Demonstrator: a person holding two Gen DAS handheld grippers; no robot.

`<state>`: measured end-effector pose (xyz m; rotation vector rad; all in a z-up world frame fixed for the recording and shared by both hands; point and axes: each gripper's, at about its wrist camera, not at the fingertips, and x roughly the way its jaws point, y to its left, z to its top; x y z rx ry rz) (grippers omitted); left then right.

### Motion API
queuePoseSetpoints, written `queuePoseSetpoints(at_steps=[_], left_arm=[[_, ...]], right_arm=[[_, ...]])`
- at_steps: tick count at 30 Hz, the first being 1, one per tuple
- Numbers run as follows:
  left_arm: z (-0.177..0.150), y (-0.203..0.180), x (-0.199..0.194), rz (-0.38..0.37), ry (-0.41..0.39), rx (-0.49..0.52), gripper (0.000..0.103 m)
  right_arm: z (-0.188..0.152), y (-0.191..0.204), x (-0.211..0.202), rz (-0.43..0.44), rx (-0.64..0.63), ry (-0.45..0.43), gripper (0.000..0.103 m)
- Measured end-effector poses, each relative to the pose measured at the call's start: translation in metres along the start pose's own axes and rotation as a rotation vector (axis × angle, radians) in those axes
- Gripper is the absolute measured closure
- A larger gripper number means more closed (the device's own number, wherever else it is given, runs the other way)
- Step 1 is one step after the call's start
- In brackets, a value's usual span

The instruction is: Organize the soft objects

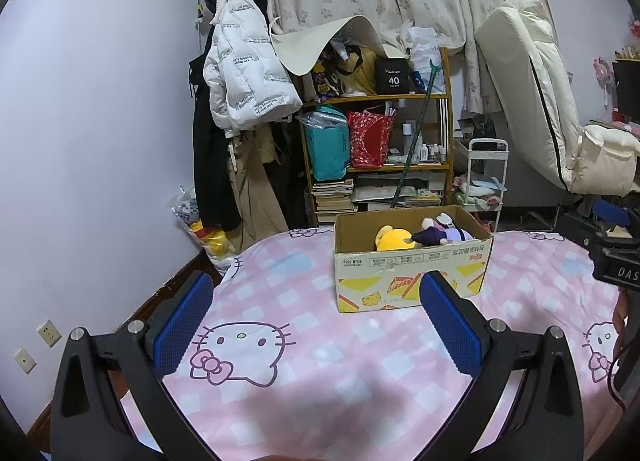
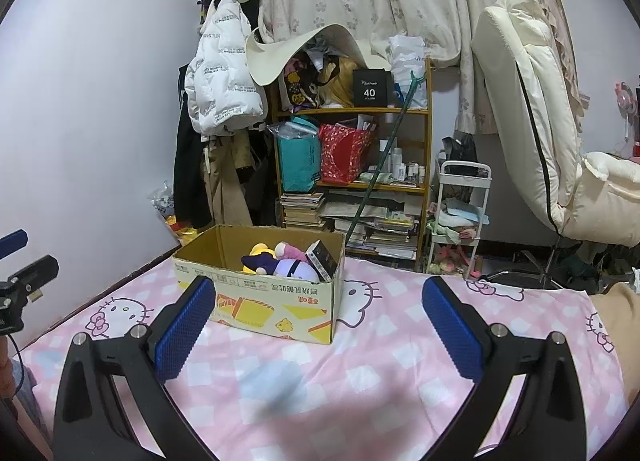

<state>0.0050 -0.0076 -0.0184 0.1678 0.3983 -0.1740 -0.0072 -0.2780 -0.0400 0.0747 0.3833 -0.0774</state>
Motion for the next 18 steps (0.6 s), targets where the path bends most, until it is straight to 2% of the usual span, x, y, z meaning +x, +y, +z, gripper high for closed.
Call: queuePoseSetpoints(at_steps=[18], left_arm=[[-0.002, -0.0009, 0.0018, -0.007, 0.013, 0.007, 0.001]], right_arm=[[0.0001, 0.0022, -0.001, -0.004, 0.0, -0.005, 0.0]])
